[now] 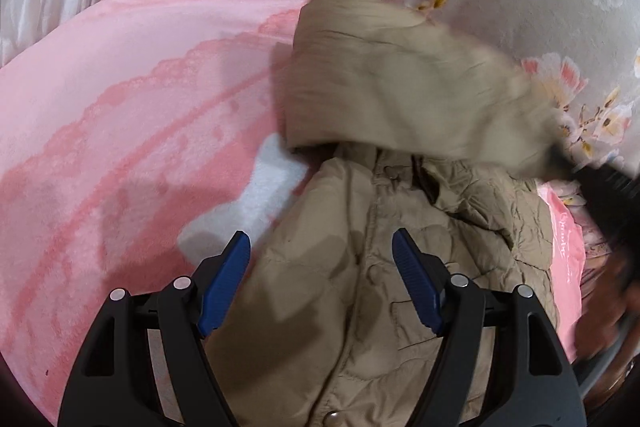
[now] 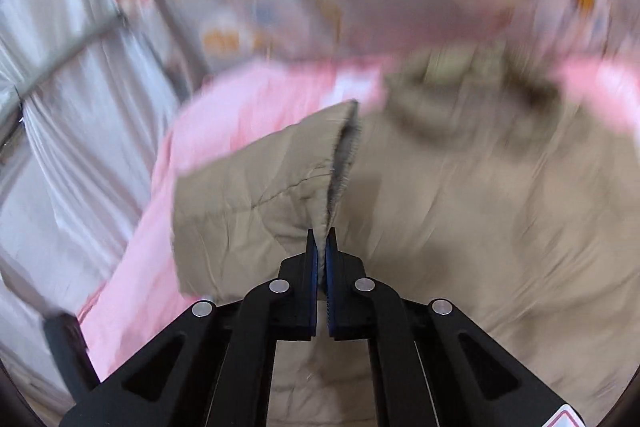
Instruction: Fold large clothes
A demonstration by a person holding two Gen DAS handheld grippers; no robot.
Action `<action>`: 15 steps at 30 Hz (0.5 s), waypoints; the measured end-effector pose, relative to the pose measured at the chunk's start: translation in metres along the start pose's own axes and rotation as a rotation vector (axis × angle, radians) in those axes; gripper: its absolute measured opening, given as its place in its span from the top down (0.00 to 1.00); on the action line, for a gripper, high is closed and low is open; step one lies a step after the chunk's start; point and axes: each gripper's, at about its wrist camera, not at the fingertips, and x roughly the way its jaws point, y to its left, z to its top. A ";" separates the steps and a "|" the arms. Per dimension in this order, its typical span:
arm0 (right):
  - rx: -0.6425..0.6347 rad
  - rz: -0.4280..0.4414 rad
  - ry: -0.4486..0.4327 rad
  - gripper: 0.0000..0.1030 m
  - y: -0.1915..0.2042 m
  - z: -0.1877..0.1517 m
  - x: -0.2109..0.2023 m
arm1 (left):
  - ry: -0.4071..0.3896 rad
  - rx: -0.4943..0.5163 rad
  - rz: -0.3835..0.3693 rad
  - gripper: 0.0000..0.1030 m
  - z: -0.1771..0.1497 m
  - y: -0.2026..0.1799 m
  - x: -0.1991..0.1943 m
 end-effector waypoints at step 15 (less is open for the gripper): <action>0.054 -0.319 -0.091 0.97 -0.138 0.049 -0.051 | 0.101 -0.260 -0.413 0.31 0.080 -0.051 0.067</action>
